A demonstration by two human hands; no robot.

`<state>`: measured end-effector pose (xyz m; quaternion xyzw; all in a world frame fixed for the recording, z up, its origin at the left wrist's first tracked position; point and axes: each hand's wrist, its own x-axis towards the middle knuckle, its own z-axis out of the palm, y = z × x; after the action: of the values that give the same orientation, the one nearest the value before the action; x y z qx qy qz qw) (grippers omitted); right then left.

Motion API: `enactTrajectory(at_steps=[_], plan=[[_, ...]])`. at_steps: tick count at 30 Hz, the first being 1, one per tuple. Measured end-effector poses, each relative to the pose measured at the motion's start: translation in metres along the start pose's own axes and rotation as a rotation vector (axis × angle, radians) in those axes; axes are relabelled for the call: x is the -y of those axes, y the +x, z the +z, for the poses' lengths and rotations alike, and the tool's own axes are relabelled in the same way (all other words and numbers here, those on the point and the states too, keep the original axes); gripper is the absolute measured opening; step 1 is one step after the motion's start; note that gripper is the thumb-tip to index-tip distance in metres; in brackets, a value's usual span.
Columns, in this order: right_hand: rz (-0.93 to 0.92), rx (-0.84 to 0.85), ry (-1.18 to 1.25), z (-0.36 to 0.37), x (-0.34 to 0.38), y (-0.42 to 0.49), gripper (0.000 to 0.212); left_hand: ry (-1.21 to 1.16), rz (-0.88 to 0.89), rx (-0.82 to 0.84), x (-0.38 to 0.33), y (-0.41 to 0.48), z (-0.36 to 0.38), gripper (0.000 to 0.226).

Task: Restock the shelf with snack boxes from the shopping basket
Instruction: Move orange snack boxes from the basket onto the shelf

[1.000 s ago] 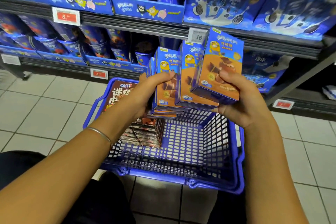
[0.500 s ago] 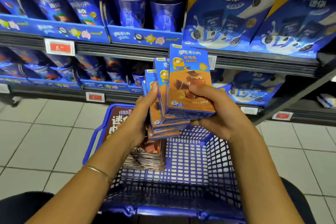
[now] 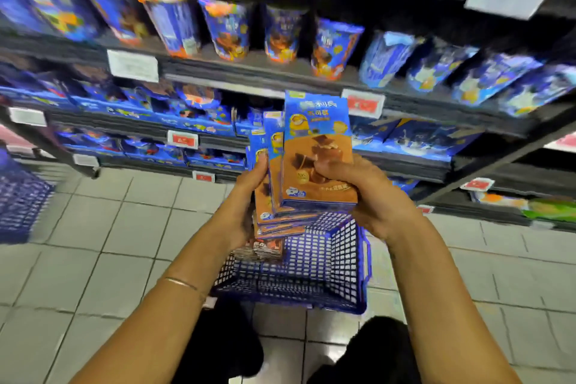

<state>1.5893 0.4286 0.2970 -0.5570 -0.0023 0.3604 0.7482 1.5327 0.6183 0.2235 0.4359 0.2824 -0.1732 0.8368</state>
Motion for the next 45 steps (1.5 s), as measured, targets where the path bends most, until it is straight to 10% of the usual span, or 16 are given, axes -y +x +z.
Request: enactTrajectory(at_steps=[11,25,40,45], plan=[[-0.194,-0.129,-0.25,0.135,0.26,-0.182,0.085,0.034,0.032,0.133,-0.176,-0.236,0.146,0.071],[-0.503,-0.108,-0.062,0.224,0.39,-0.223,0.01,-0.011,0.094,0.302,-0.304,-0.314,0.201,0.073],[-0.762,-0.251,-0.22,0.273,0.508,-0.131,0.006,0.058,0.107,0.339,-0.417,-0.277,0.177,0.069],[-0.896,-0.46,-0.214,0.27,0.558,-0.101,0.037,0.054,0.107,0.3,-0.429,-0.276,0.174,0.07]])
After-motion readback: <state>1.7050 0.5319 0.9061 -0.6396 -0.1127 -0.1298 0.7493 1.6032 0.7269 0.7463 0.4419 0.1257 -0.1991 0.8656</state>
